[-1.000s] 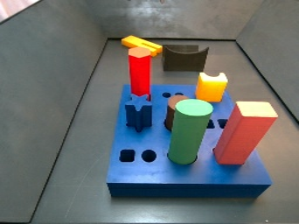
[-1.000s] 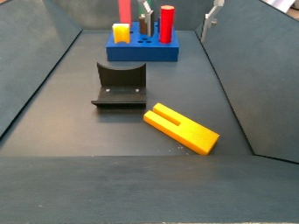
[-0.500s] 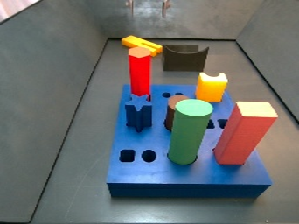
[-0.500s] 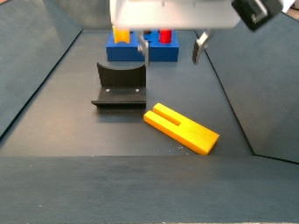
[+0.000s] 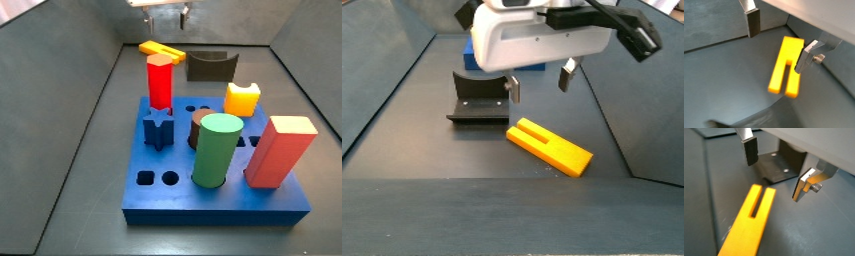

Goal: Pick up the double-square object. Move up. Rotate the double-square object. Place the double-square object on the fixture. Regrasp the double-square object. Move to above the board. Insert the double-square object.
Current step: Pick up the double-square object.

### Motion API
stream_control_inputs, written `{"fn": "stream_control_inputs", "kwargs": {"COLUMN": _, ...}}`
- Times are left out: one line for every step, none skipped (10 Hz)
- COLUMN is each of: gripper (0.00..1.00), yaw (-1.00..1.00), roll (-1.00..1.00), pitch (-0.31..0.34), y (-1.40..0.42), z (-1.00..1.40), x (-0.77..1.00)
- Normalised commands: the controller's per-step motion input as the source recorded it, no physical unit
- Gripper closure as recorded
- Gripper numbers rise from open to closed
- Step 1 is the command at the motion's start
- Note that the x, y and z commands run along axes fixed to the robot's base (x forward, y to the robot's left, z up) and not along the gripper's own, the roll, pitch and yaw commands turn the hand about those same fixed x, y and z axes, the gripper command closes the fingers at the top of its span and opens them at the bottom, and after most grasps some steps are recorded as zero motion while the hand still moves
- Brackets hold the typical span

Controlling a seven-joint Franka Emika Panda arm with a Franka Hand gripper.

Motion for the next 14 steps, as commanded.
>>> {"fn": "stream_control_inputs", "kwargs": {"gripper": 0.0, "yaw": 0.76, "roll": 0.0, "pitch": 0.0, "y": 0.46, "z": -0.15, "x": -0.04}}
{"fn": "stream_control_inputs", "kwargs": {"gripper": 0.0, "yaw": 0.92, "roll": 0.0, "pitch": -0.074, "y": 0.34, "z": -0.45, "x": -0.05}}
{"fn": "stream_control_inputs", "kwargs": {"gripper": 0.0, "yaw": 0.98, "roll": 0.0, "pitch": -0.1, "y": 0.21, "z": -0.65, "x": -0.04}}
{"fn": "stream_control_inputs", "kwargs": {"gripper": 0.0, "yaw": 1.0, "roll": 0.01, "pitch": -0.104, "y": 0.15, "z": -0.7, "x": -0.06}}
{"fn": "stream_control_inputs", "kwargs": {"gripper": 0.0, "yaw": 0.94, "roll": 0.0, "pitch": -0.069, "y": 0.21, "z": -0.82, "x": 0.0}}
{"fn": "stream_control_inputs", "kwargs": {"gripper": 0.0, "yaw": 0.79, "roll": -0.02, "pitch": 0.0, "y": 0.28, "z": -0.87, "x": 0.0}}
{"fn": "stream_control_inputs", "kwargs": {"gripper": 0.0, "yaw": 0.66, "roll": -0.03, "pitch": 0.0, "y": 0.36, "z": -0.8, "x": 0.02}}
{"fn": "stream_control_inputs", "kwargs": {"gripper": 0.0, "yaw": 0.55, "roll": -0.03, "pitch": 0.0, "y": 0.43, "z": -0.55, "x": 0.04}}
{"fn": "stream_control_inputs", "kwargs": {"gripper": 0.0, "yaw": 0.41, "roll": -0.04, "pitch": 0.0, "y": 0.29, "z": -0.36, "x": 0.05}}
{"fn": "stream_control_inputs", "kwargs": {"gripper": 0.0, "yaw": 0.17, "roll": -0.07, "pitch": 0.007, "y": 0.13, "z": -0.25, "x": 0.07}}
{"fn": "stream_control_inputs", "kwargs": {"gripper": 0.0, "yaw": 0.05, "roll": -0.07, "pitch": 0.0, "y": 0.0, "z": -0.21, "x": 0.01}}
{"fn": "stream_control_inputs", "kwargs": {"gripper": 0.0, "yaw": 0.0, "roll": -0.05, "pitch": 0.0, "y": -0.01, "z": -0.11, "x": 0.0}}
{"fn": "stream_control_inputs", "kwargs": {"gripper": 0.0, "yaw": 0.0, "roll": -0.04, "pitch": 0.0, "y": -0.01, "z": -0.09, "x": 0.0}}
{"fn": "stream_control_inputs", "kwargs": {"gripper": 0.0, "yaw": 0.0, "roll": 0.0, "pitch": -0.001, "y": -0.1, "z": -0.17, "x": -0.02}}
